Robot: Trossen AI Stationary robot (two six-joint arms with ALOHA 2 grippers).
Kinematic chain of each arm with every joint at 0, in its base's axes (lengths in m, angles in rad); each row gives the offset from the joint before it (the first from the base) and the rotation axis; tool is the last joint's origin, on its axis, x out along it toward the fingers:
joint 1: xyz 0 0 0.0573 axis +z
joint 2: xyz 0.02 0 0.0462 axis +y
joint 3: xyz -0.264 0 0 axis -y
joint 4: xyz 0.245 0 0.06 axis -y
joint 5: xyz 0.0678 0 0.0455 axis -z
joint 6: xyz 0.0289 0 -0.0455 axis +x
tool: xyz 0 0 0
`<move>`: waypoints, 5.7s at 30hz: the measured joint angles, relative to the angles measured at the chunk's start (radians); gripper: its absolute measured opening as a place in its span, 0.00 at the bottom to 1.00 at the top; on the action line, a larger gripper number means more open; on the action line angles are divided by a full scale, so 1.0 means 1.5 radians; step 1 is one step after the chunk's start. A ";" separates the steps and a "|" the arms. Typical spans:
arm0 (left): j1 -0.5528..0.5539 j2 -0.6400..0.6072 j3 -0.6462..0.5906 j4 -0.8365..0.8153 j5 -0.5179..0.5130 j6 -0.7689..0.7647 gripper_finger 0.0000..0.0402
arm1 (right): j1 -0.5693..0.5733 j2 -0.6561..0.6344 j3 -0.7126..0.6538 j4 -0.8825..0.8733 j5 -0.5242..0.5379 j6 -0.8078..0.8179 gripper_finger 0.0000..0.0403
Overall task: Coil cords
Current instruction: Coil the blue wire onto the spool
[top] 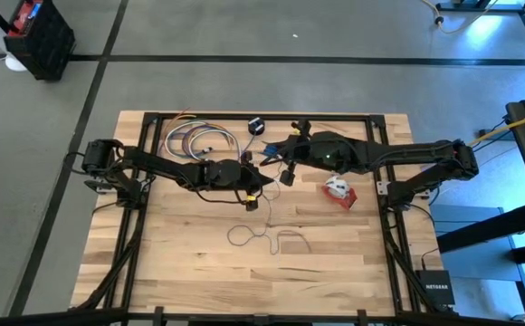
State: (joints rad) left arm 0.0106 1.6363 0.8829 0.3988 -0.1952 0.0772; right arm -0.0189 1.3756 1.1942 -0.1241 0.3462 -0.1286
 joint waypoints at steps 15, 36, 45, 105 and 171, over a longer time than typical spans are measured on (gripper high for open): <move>0.020 -0.077 0.000 -0.159 -0.045 -0.012 0.00 | 0.001 -0.006 -0.020 -0.102 -0.018 0.031 0.05; 0.001 -0.109 -0.001 -0.156 0.000 0.005 0.40 | -0.001 -0.006 -0.022 -0.114 -0.011 0.028 0.05; -0.020 -0.038 -0.003 0.159 0.082 0.008 0.42 | -0.001 -0.006 -0.022 -0.113 -0.011 0.029 0.05; 0.045 0.091 0.075 0.212 0.122 0.022 0.00 | 0.000 -0.018 0.007 -0.110 -0.039 0.022 0.05; 0.005 -0.140 0.072 -0.113 0.018 -0.029 0.02 | -0.018 0.098 -0.051 -0.013 0.118 0.045 0.05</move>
State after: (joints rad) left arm 0.0181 1.4270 0.9909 0.2292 -0.1678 0.0330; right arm -0.0466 1.5230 1.1172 -0.1443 0.5227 -0.0604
